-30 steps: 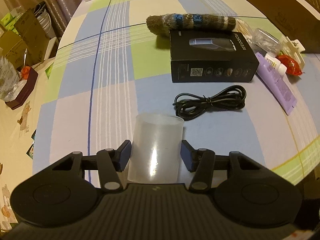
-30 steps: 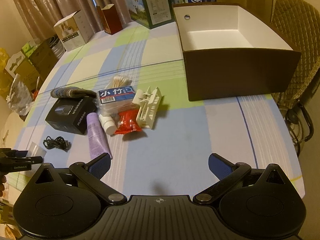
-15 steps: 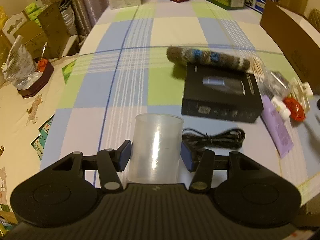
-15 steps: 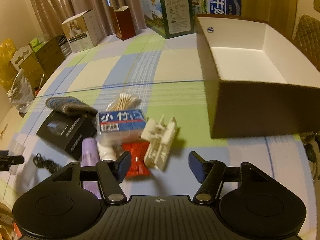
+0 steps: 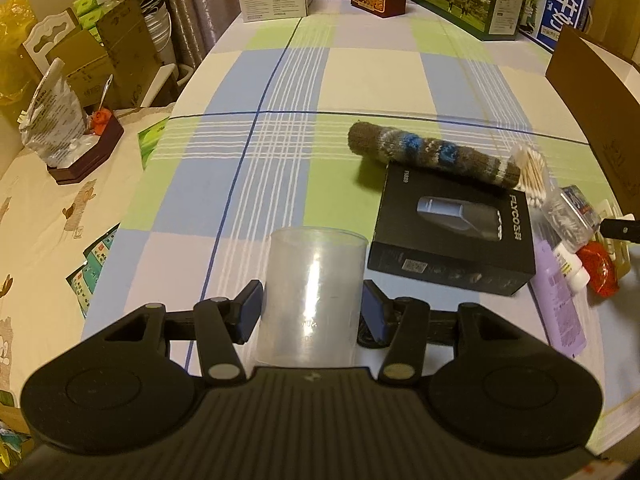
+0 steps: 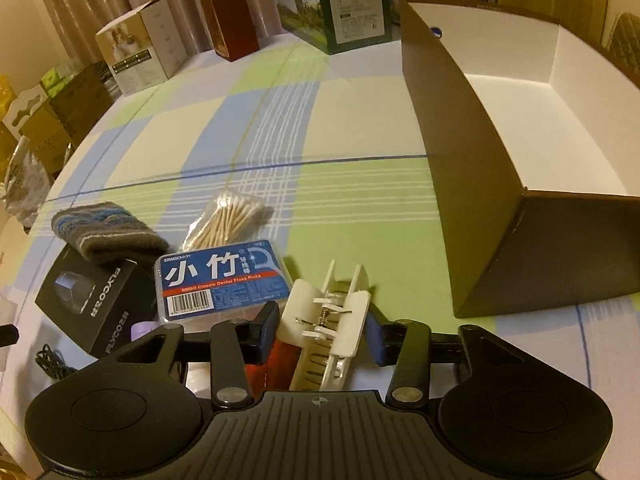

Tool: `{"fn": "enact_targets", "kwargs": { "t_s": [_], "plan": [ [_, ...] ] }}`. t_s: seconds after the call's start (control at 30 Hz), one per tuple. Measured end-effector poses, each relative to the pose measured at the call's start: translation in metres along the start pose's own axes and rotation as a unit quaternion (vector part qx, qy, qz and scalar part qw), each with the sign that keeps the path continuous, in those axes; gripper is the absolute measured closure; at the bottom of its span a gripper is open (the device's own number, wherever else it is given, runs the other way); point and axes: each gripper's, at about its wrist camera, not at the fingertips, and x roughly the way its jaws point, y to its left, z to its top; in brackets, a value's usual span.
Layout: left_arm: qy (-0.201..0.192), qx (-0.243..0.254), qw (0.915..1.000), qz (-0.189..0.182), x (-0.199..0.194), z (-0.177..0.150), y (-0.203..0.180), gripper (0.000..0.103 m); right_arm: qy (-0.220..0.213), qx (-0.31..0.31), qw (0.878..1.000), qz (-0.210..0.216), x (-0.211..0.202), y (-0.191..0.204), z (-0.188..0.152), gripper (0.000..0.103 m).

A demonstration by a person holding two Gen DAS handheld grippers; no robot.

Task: Organize objects
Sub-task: 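Grasp the white plastic clip with the right tool while the left tool holds the cup, then carry the cup and the white clip over the brown box with both tools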

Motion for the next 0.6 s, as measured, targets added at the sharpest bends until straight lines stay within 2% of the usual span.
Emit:
{"fn": "enact_targets", "kwargs": {
  "t_s": [0.23,0.6],
  "plan": [
    [0.001,0.005,1.0000,-0.005,0.002,0.009,-0.009,0.054,0.001,-0.008,1.000,0.011,-0.003,-0.002,0.002,0.063],
    [-0.013,0.009,0.9998,-0.015,-0.013,0.020,-0.015,0.054,-0.023,-0.017,0.999,0.045,-0.036,-0.002,0.009,0.067]
  ]
}}
